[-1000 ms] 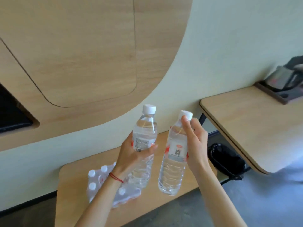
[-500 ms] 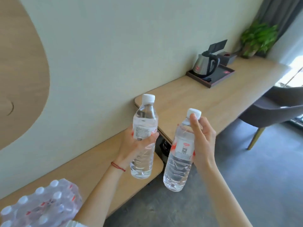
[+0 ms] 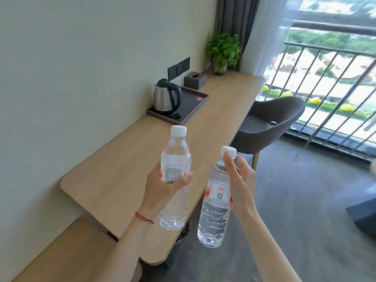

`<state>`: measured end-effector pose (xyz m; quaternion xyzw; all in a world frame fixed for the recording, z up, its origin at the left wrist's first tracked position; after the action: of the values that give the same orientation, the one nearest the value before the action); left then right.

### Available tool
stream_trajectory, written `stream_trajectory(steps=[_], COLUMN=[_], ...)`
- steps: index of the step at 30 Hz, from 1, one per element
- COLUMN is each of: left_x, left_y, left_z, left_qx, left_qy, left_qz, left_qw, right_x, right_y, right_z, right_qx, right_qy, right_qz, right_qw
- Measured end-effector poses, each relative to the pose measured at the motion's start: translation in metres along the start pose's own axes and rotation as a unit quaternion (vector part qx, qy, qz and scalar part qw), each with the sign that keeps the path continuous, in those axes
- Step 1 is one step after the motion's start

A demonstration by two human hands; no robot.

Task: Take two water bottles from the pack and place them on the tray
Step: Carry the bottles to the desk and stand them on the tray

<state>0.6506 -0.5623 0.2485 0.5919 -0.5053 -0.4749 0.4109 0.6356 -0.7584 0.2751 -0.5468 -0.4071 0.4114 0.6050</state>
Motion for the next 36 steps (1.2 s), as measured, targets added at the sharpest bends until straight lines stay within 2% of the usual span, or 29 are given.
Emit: stream_trajectory(steps=[9, 15, 23, 31, 36], left_x=[0.103, 0.17, 0.237, 0.264, 0.277], left_y=[-0.014, -0.025, -0.025, -0.05, -0.068], left_z=[-0.124, -0.181, -0.243, -0.331, -0.404], left_qx=[-0.001, -0.004, -0.028, -0.054, -0.045], left_qy=[-0.009, 0.025, 0.131, 0.207, 0.212], left_qz=[-0.012, -0.013, 0.01, -0.001, -0.011], left_qw=[1.0, 1.0, 0.991, 0.977, 0.976], right_x=[-0.059, -0.084, -0.103, -0.086, -0.068], right_y=[-0.018, -0.02, -0.031, -0.028, -0.033], right_z=[-0.152, -0.247, -0.372, -0.487, -0.567], right_qx=[-0.002, -0.019, 0.003, 0.0, -0.008], right_qy=[0.039, -0.021, -0.128, -0.166, -0.181], right_qz=[0.011, 0.006, -0.002, -0.005, 0.008], right_qw=[0.999, 1.0, 0.992, 0.986, 0.983])
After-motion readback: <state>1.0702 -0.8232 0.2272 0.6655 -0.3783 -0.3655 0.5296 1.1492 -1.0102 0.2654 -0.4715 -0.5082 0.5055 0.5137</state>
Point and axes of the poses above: each hand's wrist, its own z-axis away from the middle knuckle, its own x-axis out of the palm, y = z × x, the point moved 6 cm from there along -z, towards the middle knuckle, and after that the axes turned 9 degrees about x, right-handed, at the moved point
